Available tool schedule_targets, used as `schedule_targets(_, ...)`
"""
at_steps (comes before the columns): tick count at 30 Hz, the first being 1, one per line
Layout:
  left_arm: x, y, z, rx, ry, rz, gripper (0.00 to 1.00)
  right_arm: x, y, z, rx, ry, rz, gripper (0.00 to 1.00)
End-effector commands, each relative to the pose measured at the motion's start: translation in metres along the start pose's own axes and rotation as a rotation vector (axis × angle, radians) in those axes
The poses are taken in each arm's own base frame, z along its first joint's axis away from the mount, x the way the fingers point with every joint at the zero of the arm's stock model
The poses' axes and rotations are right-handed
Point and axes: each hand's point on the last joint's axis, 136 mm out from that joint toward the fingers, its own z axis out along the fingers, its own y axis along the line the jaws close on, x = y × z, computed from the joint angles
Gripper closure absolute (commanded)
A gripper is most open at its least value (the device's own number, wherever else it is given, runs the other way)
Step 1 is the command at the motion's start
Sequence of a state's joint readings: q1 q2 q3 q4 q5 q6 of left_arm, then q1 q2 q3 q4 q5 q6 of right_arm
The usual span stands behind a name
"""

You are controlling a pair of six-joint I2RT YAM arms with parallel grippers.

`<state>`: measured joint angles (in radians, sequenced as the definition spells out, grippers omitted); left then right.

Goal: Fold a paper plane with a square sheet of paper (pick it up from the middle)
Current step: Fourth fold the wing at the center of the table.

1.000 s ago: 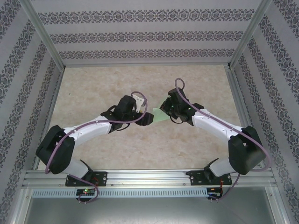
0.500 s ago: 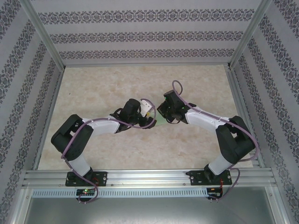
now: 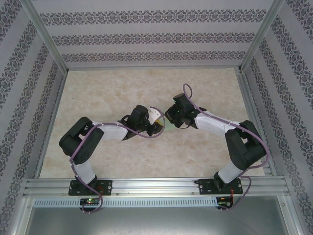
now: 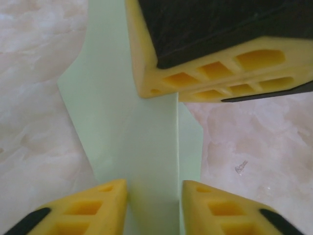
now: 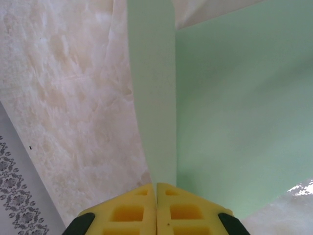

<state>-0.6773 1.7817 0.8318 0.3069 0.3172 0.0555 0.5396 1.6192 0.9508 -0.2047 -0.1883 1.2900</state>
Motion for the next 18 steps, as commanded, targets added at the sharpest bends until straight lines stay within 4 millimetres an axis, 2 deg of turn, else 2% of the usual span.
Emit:
schedule_targets(1, -0.003, -0.007, 0.004, 0.028, -0.032, 0.047, 0.73, -0.001, 0.007, 0.005, -0.038, 0.033, 0.015, 0.91)
schedule_targets(6, 0.0, -0.01, 0.005, 0.052, -0.019, 0.039, 0.83, -0.006, 0.007, -0.003, -0.061, 0.035, -0.028, 0.7)
schedule_targets(8, 0.002, -0.013, 0.005, 0.071, -0.014, 0.018, 0.84, -0.012, 0.012, -0.012, -0.1, 0.02, -0.1, 0.59)
schedule_targets(10, 0.006, -0.015, 0.007, 0.083, 0.001, -0.015, 0.86, -0.015, 0.015, -0.02, -0.131, 0.016, -0.175, 0.52)
schedule_targets(12, 0.009, -0.017, 0.009, 0.095, 0.017, -0.056, 0.88, -0.018, 0.013, -0.026, -0.161, 0.009, -0.238, 0.49)
schedule_targets(18, 0.016, -0.022, 0.013, 0.132, 0.055, -0.203, 0.92, -0.018, -0.009, -0.039, -0.215, -0.034, -0.342, 0.47)
